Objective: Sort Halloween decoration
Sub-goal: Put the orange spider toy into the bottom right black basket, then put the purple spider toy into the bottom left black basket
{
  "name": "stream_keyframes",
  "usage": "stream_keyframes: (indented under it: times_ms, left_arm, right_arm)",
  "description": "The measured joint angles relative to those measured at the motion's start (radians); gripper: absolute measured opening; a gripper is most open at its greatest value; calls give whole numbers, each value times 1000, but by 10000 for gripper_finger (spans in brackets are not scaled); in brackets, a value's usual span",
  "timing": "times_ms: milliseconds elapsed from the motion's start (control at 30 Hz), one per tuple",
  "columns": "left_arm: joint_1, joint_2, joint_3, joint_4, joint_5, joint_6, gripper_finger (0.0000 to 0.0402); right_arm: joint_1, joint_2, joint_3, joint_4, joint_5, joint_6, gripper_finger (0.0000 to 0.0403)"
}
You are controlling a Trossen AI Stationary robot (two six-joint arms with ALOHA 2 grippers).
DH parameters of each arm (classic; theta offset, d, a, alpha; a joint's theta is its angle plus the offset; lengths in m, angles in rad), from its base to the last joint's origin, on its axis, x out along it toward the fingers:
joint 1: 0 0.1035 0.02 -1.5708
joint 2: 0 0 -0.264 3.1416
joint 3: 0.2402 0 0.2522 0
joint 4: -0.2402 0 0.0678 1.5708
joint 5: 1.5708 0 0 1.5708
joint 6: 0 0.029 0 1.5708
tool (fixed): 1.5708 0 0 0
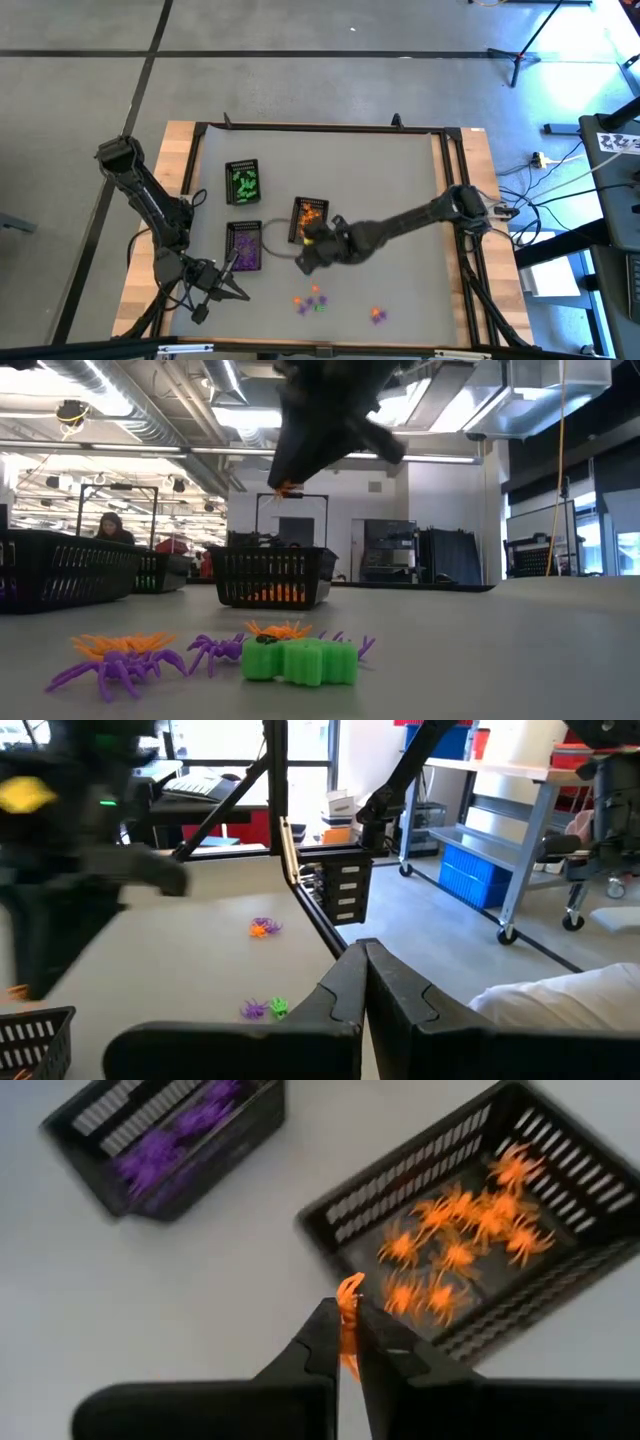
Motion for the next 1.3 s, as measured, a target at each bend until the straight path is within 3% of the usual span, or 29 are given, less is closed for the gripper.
stream_keyframes:
  times_ms: [333, 667, 800, 1033, 1300]
  left_arm:
    - [0, 0, 0, -15, -1, -1, 1]
    - [0, 0, 0, -34, -1, -8, 1]
    - [0, 0, 0, -66, -1, -31, 1]
    - [0, 0, 0, -121, -5, -85, 1]
    - [0, 0, 0, -126, -8, -107, 1]
  right_arm:
    - [-108, 20, 0, 35, -58, -62, 26]
    - [-133, 33, 0, 15, -117, -48, 154]
    - [-126, 23, 11, -46, -171, -48, 181]
    - [-15, 1, 102, -244, -162, -39, 168]
    - [212, -15, 137, -316, -45, 3, 152]
